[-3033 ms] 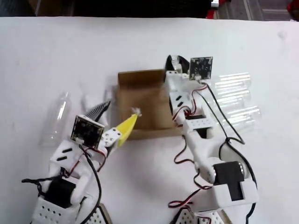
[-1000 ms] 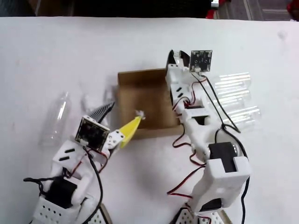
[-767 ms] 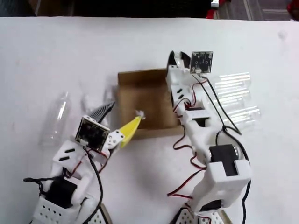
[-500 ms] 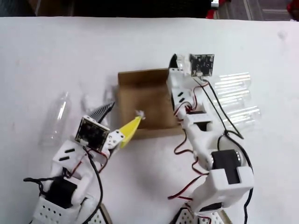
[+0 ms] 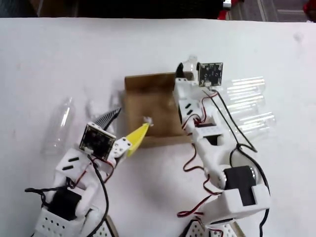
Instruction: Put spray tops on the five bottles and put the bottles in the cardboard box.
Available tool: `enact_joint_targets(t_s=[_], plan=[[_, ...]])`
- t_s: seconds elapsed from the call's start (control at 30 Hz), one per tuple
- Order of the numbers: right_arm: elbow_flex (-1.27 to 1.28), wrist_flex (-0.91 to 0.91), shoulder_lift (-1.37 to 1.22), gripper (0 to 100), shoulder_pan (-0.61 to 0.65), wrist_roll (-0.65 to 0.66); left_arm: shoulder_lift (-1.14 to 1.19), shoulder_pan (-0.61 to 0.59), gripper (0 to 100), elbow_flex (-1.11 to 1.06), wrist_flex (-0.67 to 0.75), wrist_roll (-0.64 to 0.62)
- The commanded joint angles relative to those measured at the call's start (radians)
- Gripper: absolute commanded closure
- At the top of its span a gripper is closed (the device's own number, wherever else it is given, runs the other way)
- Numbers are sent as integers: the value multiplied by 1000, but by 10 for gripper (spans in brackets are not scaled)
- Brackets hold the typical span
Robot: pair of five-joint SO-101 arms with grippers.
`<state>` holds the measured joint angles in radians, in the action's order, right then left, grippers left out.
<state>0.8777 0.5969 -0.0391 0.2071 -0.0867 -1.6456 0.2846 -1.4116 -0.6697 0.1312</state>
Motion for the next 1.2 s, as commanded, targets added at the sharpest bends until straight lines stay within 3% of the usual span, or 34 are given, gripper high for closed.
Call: enact_joint_targets(t_s=[0.0,0.23,0.3,0.43,0.53,0.87,1.17], plan=[[14,10,77,832,8,2,-13,10,736,8,23,14],[-48,-54,85,830,-16,-8,-13,10,736,8,23,14],[-143,-226,91,830,-21,-9,-13,10,736,8,23,14],[-456,-759,56,829,-28,-120,-13,10,736,8,23,14],[-638,-986,5,829,-35,-146,-13,10,736,8,25,14],[-700,-1001,-77,829,-45,-143,-13,10,736,8,25,14],[-700,-888,-128,832,-45,-141,-13,10,736,9,25,14]])
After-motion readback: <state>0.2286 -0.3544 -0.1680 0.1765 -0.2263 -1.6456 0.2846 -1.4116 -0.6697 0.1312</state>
